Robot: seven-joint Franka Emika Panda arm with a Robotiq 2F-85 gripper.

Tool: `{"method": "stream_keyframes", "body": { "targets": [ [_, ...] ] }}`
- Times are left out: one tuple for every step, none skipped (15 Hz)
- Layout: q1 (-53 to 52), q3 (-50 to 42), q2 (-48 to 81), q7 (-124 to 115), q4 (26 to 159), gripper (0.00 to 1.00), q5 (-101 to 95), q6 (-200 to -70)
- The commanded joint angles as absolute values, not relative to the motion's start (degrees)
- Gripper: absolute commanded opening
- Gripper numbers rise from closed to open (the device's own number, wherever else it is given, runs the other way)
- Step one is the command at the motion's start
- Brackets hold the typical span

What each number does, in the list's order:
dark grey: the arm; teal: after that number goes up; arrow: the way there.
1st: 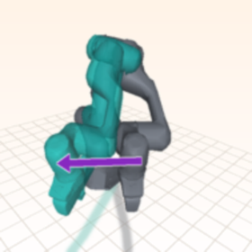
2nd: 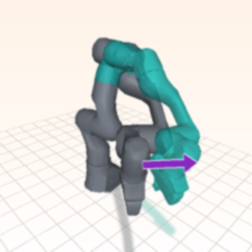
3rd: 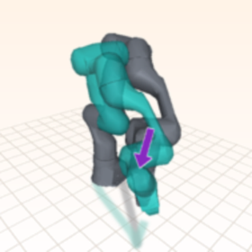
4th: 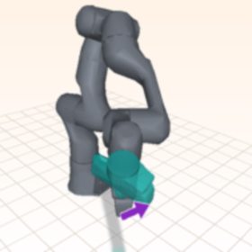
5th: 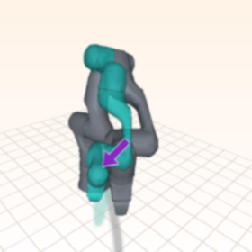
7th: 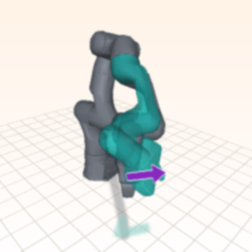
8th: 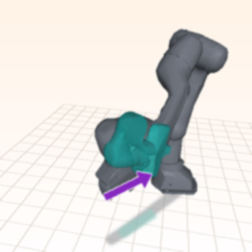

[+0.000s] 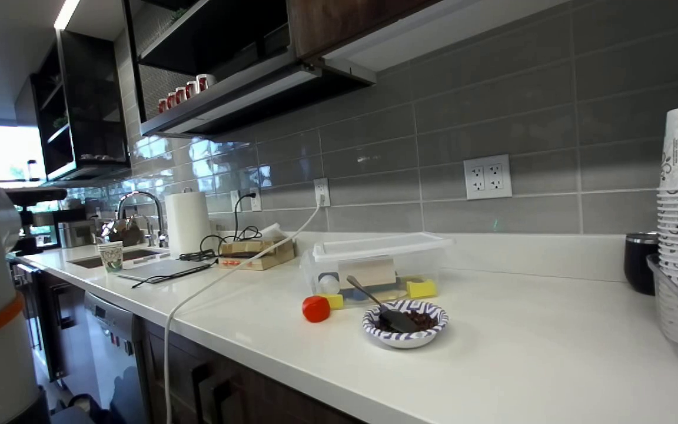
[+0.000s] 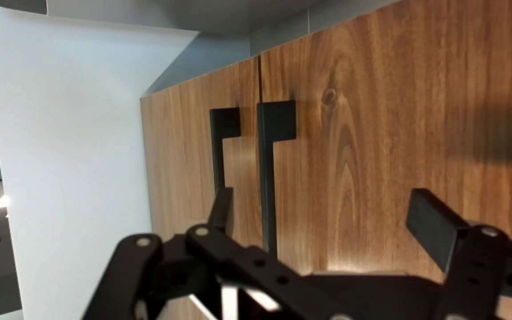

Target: Partially open the cabinet's left door, then close it

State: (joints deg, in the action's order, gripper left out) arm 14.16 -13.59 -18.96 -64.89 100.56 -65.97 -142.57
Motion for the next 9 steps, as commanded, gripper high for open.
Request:
{"method": "stream_keyframes", "body": {
  "targets": [
    [14.7,-13.6,-18.2,-63.6,98.4,1.00,-63.8,-143.5],
    [14.8,-13.6,-18.4,-63.4,98.4,1.00,-63.7,-143.2],
    [14.9,-13.6,-18.6,-62.9,98.5,1.00,-63.5,-142.6],
    [15.1,-13.6,-18.8,-62.6,98.5,1.00,-63.5,-142.2],
    [15.2,-13.7,-19.0,-62.1,98.7,1.00,-63.4,-142.6],
    [15.4,-13.7,-19.2,-62.0,98.7,1.00,-63.5,-142.7],
    [15.3,-14.0,-19.4,-61.7,98.9,1.00,-63.3,-143.5],
    [15.6,-13.8,-19.6,-62.0,98.9,1.00,-63.7,-143.0],
    [15.6,-13.9,-19.7,-61.8,98.9,1.00,-63.6,-143.3]
  ]
}}
